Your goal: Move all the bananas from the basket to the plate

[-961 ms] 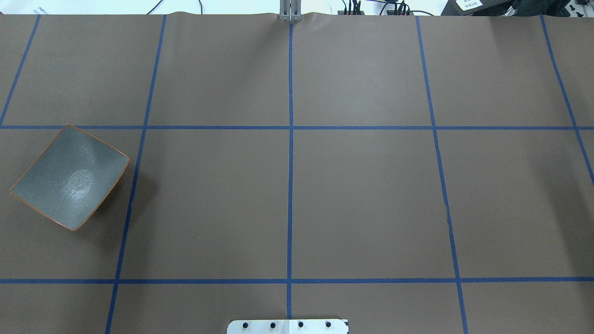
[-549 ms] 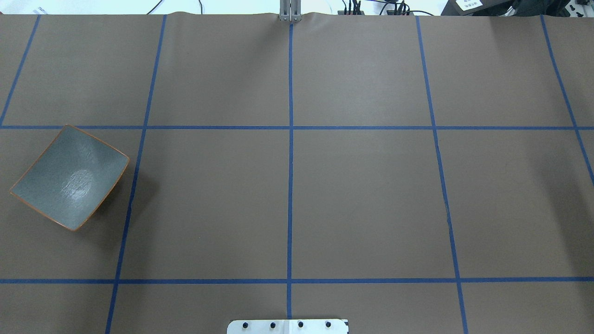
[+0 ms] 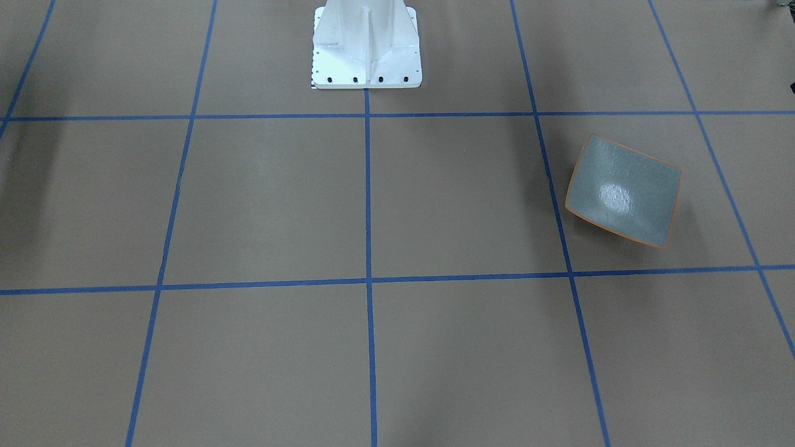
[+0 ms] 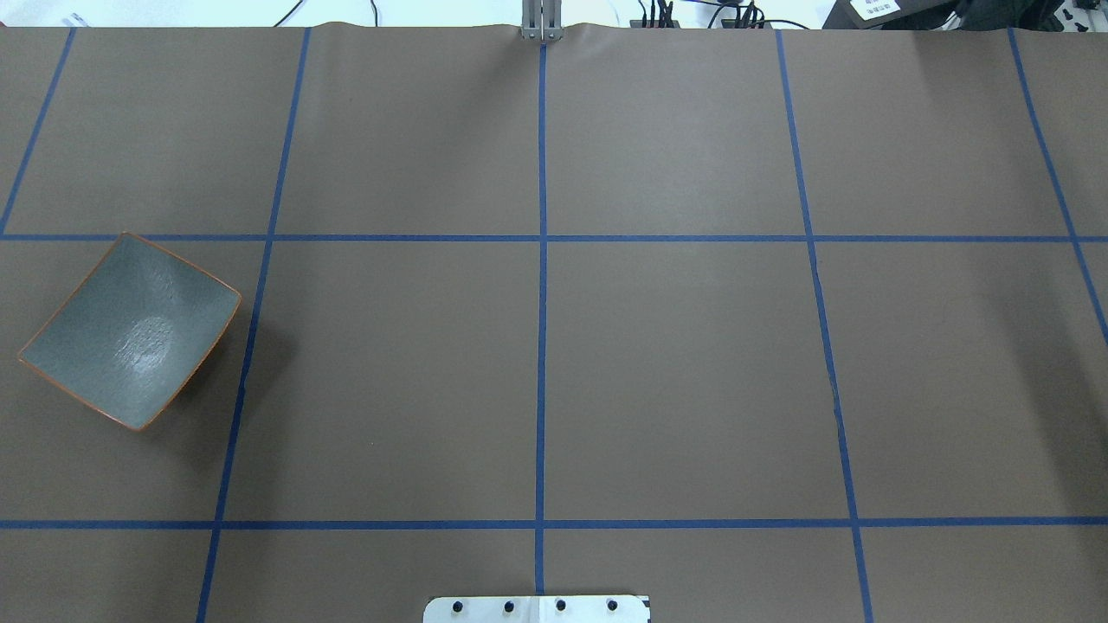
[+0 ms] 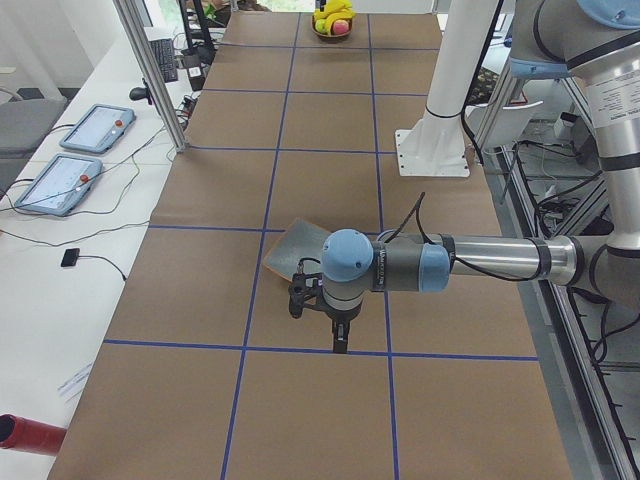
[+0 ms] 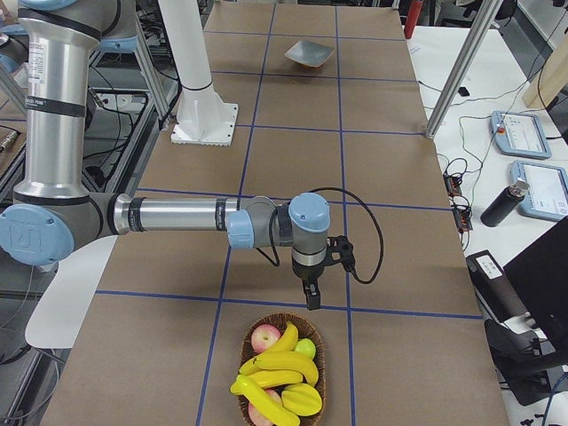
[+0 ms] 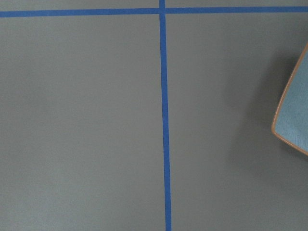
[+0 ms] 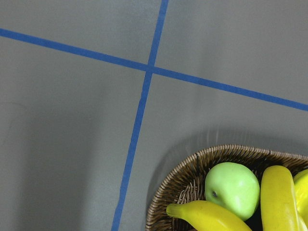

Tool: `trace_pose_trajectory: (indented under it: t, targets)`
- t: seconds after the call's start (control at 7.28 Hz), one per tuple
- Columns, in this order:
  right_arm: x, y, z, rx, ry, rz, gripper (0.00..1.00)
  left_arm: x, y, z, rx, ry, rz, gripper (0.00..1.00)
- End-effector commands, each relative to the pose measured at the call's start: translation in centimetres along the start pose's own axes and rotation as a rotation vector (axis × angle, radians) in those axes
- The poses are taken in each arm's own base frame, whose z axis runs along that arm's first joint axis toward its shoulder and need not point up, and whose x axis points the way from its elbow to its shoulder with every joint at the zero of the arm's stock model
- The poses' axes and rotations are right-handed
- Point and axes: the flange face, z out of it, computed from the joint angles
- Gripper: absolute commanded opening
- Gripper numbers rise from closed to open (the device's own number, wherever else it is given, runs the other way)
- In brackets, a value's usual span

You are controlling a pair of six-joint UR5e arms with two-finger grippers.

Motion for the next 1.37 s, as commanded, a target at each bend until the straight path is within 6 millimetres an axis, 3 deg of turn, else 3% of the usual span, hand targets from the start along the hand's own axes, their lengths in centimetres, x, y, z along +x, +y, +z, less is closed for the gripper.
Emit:
trace_pose_trajectory:
  t: [0.0,0.14,0.41,0.69,0.82,0.96,1.1,1.24]
  targets:
    - [2.4,1.0,1.0,-0.013,0.006,-0.124,1.0,0.0,0.0,0.0,-0.001,0.0,-0.001,1.0]
    - [5.1,2.2,2.0,-0.037,0.01,-0.228,1.0,0.0,0.0,0.0,-0.001,0.0,-0.001,1.0]
    - [9.1,4.8,5.0,-0.081,0.052,-0.19,1.0,0.0,0.0,0.0,0.0,0.002,0.0,1.0]
    - [11.9,7.5,9.3,-0.085,0.067,-0.184,0.99,0.0,0.0,0.0,0.0,0.002,0.0,1.0]
    - [11.9,8.2,9.6,-0.076,0.07,-0.143,0.94,0.0,0.0,0.0,0.001,0.001,0.002,1.0]
    - [11.9,8.3,9.6,-0.072,0.073,-0.085,0.67,0.1,0.0,-0.1,0.002,0.001,0.003,1.0]
    - [11.8,8.1,9.4,-0.068,0.073,-0.087,0.23,0.1,0.0,-0.1,0.002,0.001,0.004,1.0]
    - [11.6,7.9,9.1,-0.06,0.072,-0.096,0.0,0.1,0.0,-0.1,0.002,0.001,0.003,1.0]
